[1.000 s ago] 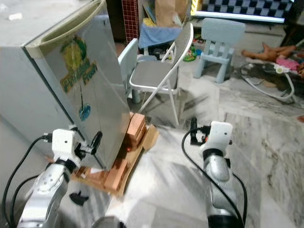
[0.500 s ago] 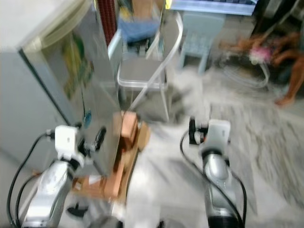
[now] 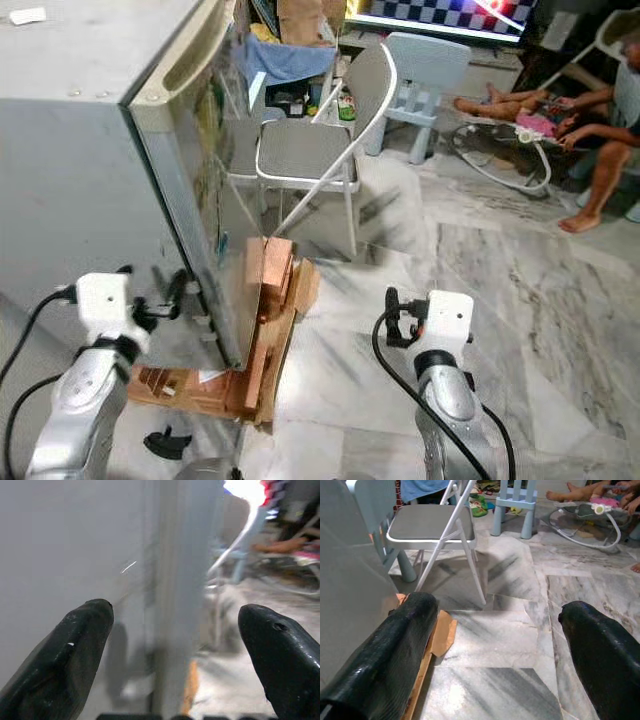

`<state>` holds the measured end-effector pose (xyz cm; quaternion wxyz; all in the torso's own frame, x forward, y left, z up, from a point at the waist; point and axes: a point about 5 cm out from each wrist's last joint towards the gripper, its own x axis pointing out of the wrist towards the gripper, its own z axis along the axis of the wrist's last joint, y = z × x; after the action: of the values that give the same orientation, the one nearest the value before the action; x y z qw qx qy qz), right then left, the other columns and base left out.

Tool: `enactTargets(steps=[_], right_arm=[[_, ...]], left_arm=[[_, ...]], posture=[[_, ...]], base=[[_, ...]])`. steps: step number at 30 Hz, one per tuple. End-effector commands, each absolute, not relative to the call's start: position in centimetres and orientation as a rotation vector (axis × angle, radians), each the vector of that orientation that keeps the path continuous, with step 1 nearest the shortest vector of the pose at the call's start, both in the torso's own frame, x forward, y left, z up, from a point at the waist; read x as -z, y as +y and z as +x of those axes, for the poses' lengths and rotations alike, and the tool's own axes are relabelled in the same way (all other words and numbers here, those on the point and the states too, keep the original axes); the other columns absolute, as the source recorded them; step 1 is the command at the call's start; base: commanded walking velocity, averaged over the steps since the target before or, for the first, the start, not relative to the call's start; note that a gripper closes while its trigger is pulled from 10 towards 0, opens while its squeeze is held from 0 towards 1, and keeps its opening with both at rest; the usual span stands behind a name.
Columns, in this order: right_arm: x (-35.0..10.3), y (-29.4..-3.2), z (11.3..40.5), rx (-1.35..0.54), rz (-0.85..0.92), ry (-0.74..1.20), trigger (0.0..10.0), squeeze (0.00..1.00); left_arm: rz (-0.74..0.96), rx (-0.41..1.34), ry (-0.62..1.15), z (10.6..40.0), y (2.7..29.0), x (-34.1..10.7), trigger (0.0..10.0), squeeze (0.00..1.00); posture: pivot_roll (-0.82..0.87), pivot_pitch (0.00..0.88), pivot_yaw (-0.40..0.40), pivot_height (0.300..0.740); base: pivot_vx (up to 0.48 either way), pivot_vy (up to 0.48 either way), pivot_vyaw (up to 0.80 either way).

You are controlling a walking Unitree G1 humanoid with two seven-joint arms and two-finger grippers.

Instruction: Restocking fridge

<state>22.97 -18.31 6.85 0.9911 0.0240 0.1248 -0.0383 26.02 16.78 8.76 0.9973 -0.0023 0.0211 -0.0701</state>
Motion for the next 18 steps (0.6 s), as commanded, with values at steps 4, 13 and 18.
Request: enactTargets(steps=[4, 13, 18], right_arm=[[-7.7, -17.8, 23.2, 0.015, -0.019, 0.265, 10.0, 0.00], [-7.6, -17.3, 22.0, -0.057, 0.029, 0.298, 10.0, 0.00], [-7.7, -17.6, 21.8, -0.051, 0.053, 0.298, 10.0, 0.00]], left_arm=[[-0.001, 0.169, 0.008, 27.6, 16.1, -9.8, 10.0, 0.00], [0.018, 0.202, -0.012, 29.3, 16.4, -10.5, 10.0, 0.00], [0.069, 0.151, -0.021, 30.2, 17.2, -10.7, 10.0, 0.00]], posture=[[0.06, 0.008, -0.029, 0.740], [0.04, 0.032, -0.023, 0.740], [0.03, 0.039, -0.017, 0.740]], base=[[0.000, 0.000, 0.00], [0.000, 0.000, 0.00], [0.000, 0.000, 0.00]])
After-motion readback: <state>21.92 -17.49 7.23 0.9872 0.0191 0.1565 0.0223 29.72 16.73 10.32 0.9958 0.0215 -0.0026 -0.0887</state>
